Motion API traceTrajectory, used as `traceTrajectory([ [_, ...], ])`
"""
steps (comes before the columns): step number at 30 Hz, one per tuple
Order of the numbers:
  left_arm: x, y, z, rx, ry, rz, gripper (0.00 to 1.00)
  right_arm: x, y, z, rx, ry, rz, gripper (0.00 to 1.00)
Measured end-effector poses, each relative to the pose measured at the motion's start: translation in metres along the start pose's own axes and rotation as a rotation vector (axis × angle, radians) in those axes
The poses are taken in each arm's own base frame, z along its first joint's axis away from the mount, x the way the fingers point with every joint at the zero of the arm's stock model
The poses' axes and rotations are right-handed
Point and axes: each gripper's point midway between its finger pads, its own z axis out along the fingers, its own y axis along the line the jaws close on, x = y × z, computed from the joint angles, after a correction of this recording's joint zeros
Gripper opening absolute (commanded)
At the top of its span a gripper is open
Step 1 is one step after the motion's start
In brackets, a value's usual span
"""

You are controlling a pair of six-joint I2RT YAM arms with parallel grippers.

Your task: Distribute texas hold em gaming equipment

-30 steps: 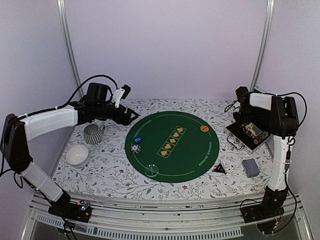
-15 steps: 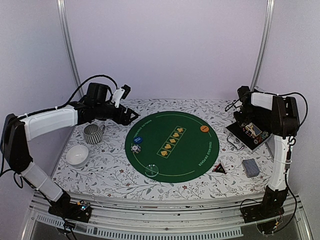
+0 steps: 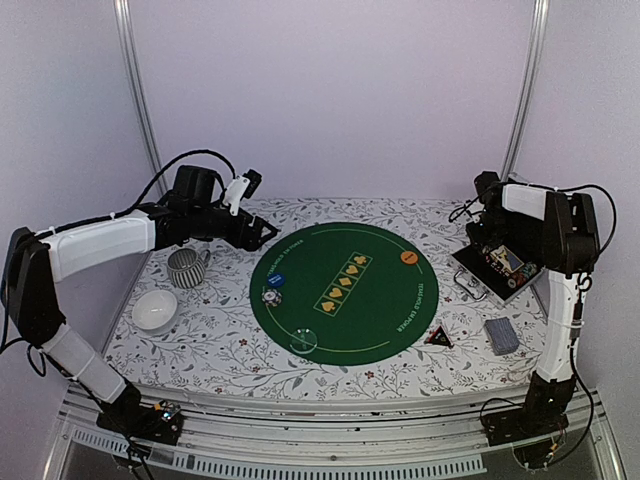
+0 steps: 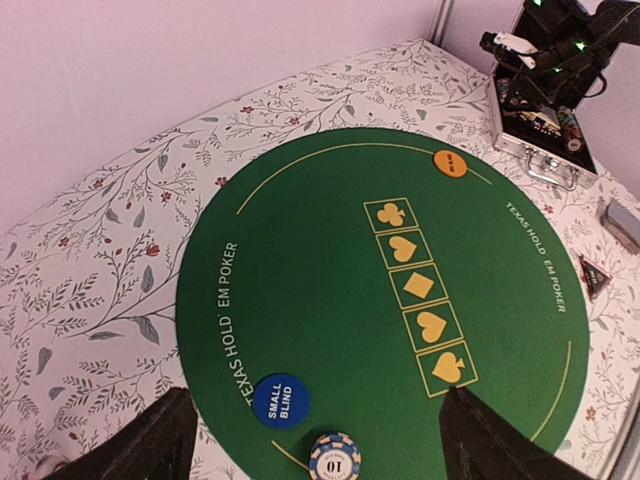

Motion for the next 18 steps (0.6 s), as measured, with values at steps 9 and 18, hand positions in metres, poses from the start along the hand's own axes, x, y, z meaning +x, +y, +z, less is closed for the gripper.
traceTrajectory([
  [9, 0.0000, -0.0011, 0.0000, 0.006, 0.000, 0.000, 0.86, 0.0010, -0.0029, -0.0004, 0.024, 0.007, 0.008, 0.55],
  [18, -0.0001, -0.0014, 0.0000, 0.008, 0.000, 0.000, 0.86, 0.0012, -0.0037, -0.0004, 0.029, 0.008, 0.011, 0.65],
])
